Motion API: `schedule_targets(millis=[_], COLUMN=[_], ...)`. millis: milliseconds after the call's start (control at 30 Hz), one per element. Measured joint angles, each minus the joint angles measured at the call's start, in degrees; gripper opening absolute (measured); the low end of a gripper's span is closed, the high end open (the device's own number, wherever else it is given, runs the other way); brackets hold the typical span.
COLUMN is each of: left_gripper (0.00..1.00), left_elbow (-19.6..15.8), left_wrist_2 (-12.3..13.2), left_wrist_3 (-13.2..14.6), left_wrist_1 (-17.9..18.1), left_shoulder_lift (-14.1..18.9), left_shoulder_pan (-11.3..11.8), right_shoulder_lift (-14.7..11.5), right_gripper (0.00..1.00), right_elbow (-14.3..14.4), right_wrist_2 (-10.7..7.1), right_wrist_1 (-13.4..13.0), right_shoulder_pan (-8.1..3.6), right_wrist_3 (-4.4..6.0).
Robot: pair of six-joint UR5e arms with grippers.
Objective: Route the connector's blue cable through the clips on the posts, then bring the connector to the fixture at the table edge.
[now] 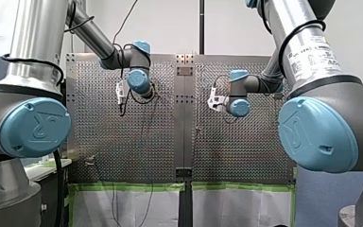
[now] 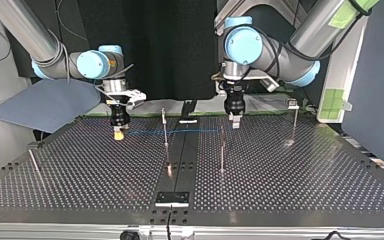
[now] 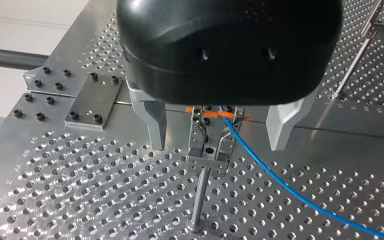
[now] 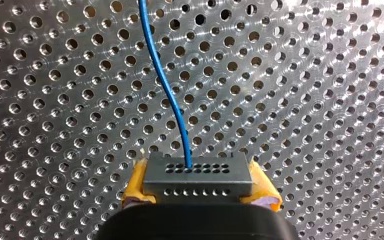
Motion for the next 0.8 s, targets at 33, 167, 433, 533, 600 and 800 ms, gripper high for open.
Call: schedule_targets(millis=[33,167,433,533,600,800], left_gripper=[1.00,1.00,1.00,1.00,1.00,1.00], left_elbow=[-0.01,-0.05,-0.06,-0.06,-0.06,-0.08], left_wrist_2=[0.06,0.07,-0.03,-0.04,-0.04,-0.05], left_wrist_3=[0.17,0.82,1.09,1.13,1.15,1.11], left_wrist_1=[0.04,0.08,-0.03,-0.13,-0.15,-0.17], left_shoulder_lift=[0.00,-0.02,-0.04,-0.04,-0.03,-0.05], left_shoulder_pan=[-0.06,-0.38,-0.52,-0.53,-0.53,-0.55], right_shoulder_lift=[0.00,0.03,0.07,0.09,0.10,0.10], right_gripper=[0.00,0.00,0.00,0.00,0.00,0.00], right_elbow=[0.00,0.00,0.00,0.00,0.00,0.00], right_wrist_2=[0.00,0.00,0.00,0.00,0.00,0.00], right_wrist_1=[0.00,-0.01,-0.02,-0.09,-0.16,-0.28], right_shoulder_pan=[0.00,0.03,0.02,0.02,0.02,0.00], right_wrist_3=[0.00,0.00,0.00,0.00,0.00,0.00])
